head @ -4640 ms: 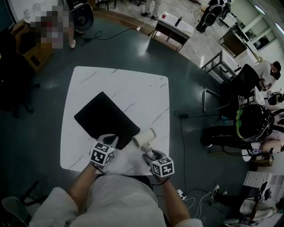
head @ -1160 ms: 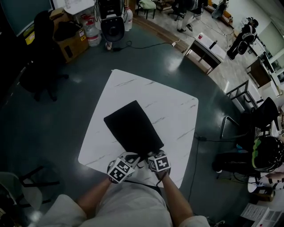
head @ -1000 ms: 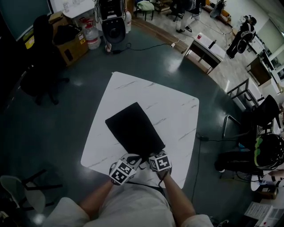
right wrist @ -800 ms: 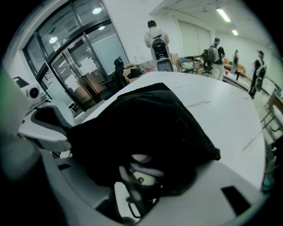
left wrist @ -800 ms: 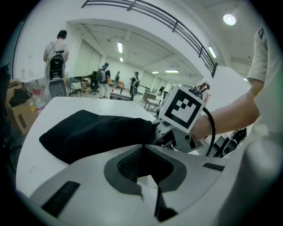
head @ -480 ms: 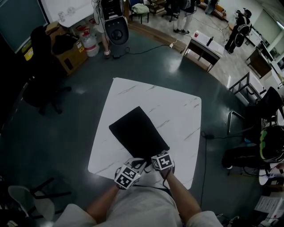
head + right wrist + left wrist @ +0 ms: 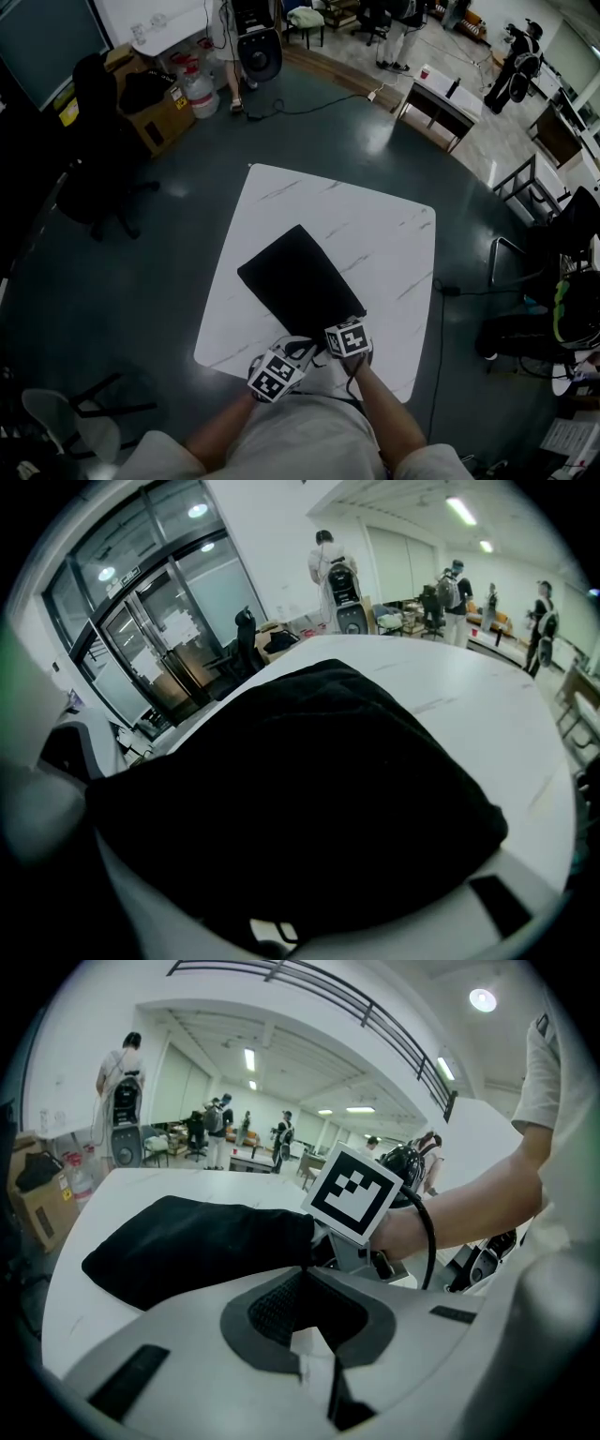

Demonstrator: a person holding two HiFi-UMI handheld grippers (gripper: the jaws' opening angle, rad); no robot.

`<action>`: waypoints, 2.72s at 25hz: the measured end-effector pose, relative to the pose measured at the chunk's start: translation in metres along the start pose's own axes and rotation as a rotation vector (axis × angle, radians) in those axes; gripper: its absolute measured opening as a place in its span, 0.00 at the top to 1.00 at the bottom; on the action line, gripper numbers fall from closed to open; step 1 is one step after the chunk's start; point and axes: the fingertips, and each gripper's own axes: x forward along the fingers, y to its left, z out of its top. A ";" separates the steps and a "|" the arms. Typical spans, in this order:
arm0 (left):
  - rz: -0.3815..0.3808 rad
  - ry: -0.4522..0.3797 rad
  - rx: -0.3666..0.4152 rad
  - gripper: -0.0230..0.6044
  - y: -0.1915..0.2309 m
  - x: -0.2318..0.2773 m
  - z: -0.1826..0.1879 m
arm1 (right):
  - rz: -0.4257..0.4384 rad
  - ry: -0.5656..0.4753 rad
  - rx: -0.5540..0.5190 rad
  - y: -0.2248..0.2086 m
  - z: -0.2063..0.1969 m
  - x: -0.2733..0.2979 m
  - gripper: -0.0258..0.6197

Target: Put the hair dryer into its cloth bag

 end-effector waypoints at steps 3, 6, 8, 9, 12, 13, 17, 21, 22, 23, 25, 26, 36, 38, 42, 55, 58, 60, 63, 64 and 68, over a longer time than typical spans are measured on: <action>0.001 -0.001 0.000 0.93 0.001 -0.005 0.005 | -0.002 -0.011 0.015 0.001 0.005 0.002 0.59; 0.008 0.003 0.000 0.93 0.007 -0.006 0.001 | -0.008 -0.019 0.027 0.003 0.006 0.008 0.58; 0.013 0.008 -0.010 0.93 0.010 -0.007 -0.001 | -0.022 -0.005 0.012 0.003 0.003 0.013 0.58; 0.013 0.010 -0.018 0.93 0.011 -0.007 -0.001 | -0.028 0.005 -0.002 0.002 0.001 0.015 0.57; 0.010 0.021 -0.032 0.93 0.012 -0.005 -0.004 | -0.026 0.004 -0.027 0.001 -0.002 0.017 0.57; 0.009 0.023 -0.032 0.93 0.013 -0.004 -0.005 | -0.030 -0.008 -0.034 0.000 -0.001 0.016 0.57; 0.013 0.019 -0.033 0.93 0.012 0.000 -0.003 | -0.059 -0.055 -0.053 -0.003 0.000 0.005 0.52; 0.031 0.025 -0.029 0.93 0.014 0.003 -0.003 | -0.057 -0.082 -0.074 -0.005 -0.011 -0.014 0.51; 0.037 0.029 -0.030 0.93 0.014 0.004 -0.004 | -0.055 -0.096 -0.083 -0.006 -0.014 -0.022 0.51; 0.043 0.033 -0.034 0.93 0.014 0.006 -0.005 | -0.056 -0.111 -0.087 -0.008 -0.017 -0.031 0.51; 0.054 0.036 -0.051 0.93 0.013 0.007 -0.008 | -0.066 -0.140 -0.086 -0.016 -0.025 -0.047 0.51; 0.060 0.038 -0.060 0.93 0.012 0.008 -0.010 | -0.067 -0.151 -0.084 -0.021 -0.030 -0.053 0.51; 0.148 0.038 -0.069 0.93 0.009 0.020 -0.019 | -0.056 -0.221 -0.287 -0.049 -0.016 -0.098 0.54; 0.166 0.029 -0.071 0.93 0.009 0.023 -0.019 | -0.122 -0.215 -0.340 -0.068 -0.009 -0.102 0.54; 0.198 0.026 -0.082 0.93 0.008 0.025 -0.024 | -0.202 -0.148 -0.554 -0.086 -0.005 -0.088 0.54; 0.363 0.033 -0.076 0.72 0.004 0.020 -0.035 | -0.262 -0.171 -0.725 -0.094 0.003 -0.056 0.92; 0.372 0.061 -0.111 0.67 0.000 0.018 -0.048 | -0.249 -0.186 -0.692 -0.090 0.005 -0.062 0.92; 0.380 0.081 -0.136 0.67 0.001 0.019 -0.057 | -0.239 -0.190 -0.677 -0.086 0.003 -0.064 0.92; 0.382 0.127 -0.167 0.67 0.005 0.027 -0.073 | -0.235 -0.180 -0.663 -0.084 -0.002 -0.062 0.92; 0.372 0.153 -0.171 0.67 0.005 0.031 -0.080 | -0.233 -0.174 -0.658 -0.084 -0.005 -0.061 0.92; 0.344 0.206 -0.149 0.82 0.005 0.040 -0.099 | -0.200 -0.141 -0.642 -0.079 -0.026 -0.058 0.92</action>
